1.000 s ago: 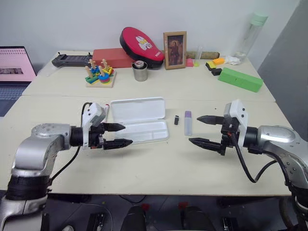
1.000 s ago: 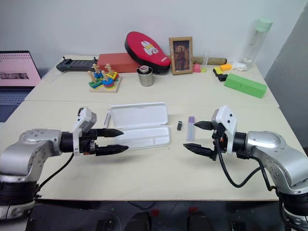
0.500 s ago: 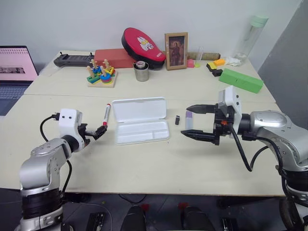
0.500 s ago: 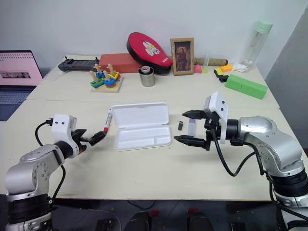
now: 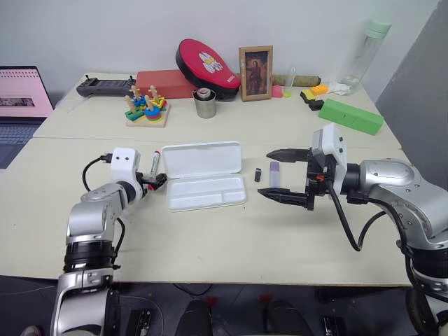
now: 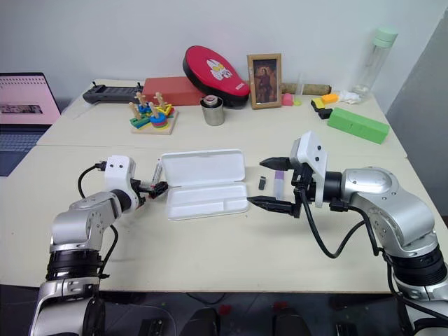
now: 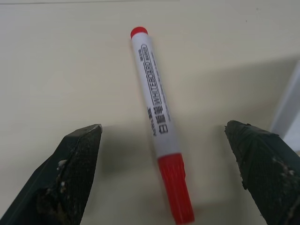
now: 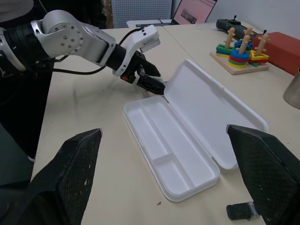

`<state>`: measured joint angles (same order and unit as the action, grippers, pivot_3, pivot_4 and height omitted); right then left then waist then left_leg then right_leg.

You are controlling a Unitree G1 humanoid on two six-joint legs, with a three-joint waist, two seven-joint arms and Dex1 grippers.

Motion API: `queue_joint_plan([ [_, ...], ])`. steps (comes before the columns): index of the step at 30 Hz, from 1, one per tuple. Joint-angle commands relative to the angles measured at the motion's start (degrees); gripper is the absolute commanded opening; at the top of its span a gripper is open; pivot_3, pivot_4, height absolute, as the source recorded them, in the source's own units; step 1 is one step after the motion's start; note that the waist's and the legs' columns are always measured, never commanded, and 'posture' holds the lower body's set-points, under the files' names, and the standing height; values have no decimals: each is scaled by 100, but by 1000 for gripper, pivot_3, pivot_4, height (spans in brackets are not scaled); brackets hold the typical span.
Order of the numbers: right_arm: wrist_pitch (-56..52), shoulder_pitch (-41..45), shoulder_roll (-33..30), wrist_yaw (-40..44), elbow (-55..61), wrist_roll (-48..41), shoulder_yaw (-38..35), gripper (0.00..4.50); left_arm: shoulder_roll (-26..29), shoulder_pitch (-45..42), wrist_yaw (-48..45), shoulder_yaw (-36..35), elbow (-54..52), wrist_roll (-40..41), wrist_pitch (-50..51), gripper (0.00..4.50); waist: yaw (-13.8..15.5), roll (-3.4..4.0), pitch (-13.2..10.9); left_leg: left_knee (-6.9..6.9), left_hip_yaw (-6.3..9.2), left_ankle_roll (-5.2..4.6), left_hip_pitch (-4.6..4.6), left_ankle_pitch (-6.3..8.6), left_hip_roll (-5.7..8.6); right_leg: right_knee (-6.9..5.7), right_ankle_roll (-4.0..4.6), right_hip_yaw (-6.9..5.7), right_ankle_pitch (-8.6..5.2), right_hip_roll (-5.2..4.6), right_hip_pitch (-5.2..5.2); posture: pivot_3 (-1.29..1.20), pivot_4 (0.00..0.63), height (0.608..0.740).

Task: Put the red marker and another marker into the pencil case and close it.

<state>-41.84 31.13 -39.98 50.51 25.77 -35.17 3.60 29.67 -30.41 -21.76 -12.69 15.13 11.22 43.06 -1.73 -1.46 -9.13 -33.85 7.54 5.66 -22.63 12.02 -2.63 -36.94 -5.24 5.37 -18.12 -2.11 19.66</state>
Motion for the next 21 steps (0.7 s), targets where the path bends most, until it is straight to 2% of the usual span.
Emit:
queue_joint_plan([
  [1,27,-1,-33,-89,215,-52,-197,4500,109,-173,-4,76,213,-98,-212,4046,-7,0,0,0,-1,0,0,0,0,0,0,1,0,0,0,0,150,740],
  [4,17,-30,-52,-122,239,-69,-218,4500,111,-203,-44,114,306,-84,-232,3342,-8,0,0,1,-2,0,-2,0,0,2,0,2,0,0,1,0,150,740],
  [12,8,-88,-93,-136,267,-95,-283,4500,150,-121,-122,167,336,-71,-99,1923,-3,1,0,0,-1,0,-1,0,0,-1,0,1,0,-1,-1,0,150,740],
  [17,20,-82,-93,-123,247,-100,-292,4500,143,-93,-106,122,321,-56,-89,759,-4,1,0,0,-1,0,0,0,0,-1,0,1,0,-1,-1,0,150,740],
  [19,32,-69,-87,-118,225,-93,-288,4500,139,-71,-100,102,281,-42,-66,464,-4,1,0,0,-1,0,0,0,0,0,0,1,0,-1,-1,0,150,740],
  [21,40,-60,-84,-115,208,-86,-287,4500,140,-44,-84,79,224,-29,-40,433,-4,1,0,0,-1,0,0,0,0,0,0,1,0,-1,-1,0,150,740],
])
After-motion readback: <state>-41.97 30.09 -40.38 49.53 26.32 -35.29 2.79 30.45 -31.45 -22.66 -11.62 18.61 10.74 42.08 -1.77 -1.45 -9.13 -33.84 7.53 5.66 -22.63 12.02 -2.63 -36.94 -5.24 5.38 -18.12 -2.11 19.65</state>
